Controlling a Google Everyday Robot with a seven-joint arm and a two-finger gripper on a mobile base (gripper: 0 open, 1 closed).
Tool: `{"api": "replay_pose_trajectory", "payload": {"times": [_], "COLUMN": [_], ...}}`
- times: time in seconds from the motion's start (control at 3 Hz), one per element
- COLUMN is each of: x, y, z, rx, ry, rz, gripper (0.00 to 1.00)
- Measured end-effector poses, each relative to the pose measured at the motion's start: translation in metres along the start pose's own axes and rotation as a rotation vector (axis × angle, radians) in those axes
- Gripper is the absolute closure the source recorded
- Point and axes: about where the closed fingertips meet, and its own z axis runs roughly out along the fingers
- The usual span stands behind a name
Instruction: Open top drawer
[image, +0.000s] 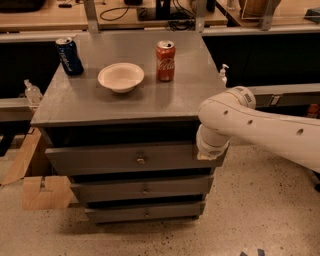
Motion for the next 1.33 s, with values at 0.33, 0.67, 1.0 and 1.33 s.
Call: {"api": "replay_pose_trajectory", "payload": {"times": [0.33,0.67,1.0,1.33], "x": [0.0,0.0,0.0,0.0001], "y": [-0.0002,0.0002,0.0002,0.0009], "z": [-0.0007,-0.0003,-0.0003,0.0004], "rx": [0.0,-0.001,-0.001,-0.003], "ry": [0.0,0.0,0.0,0.001], "rz": [0.0,0.0,0.0,-0.001], "gripper": [0.59,0.36,0.12,0.0]}}
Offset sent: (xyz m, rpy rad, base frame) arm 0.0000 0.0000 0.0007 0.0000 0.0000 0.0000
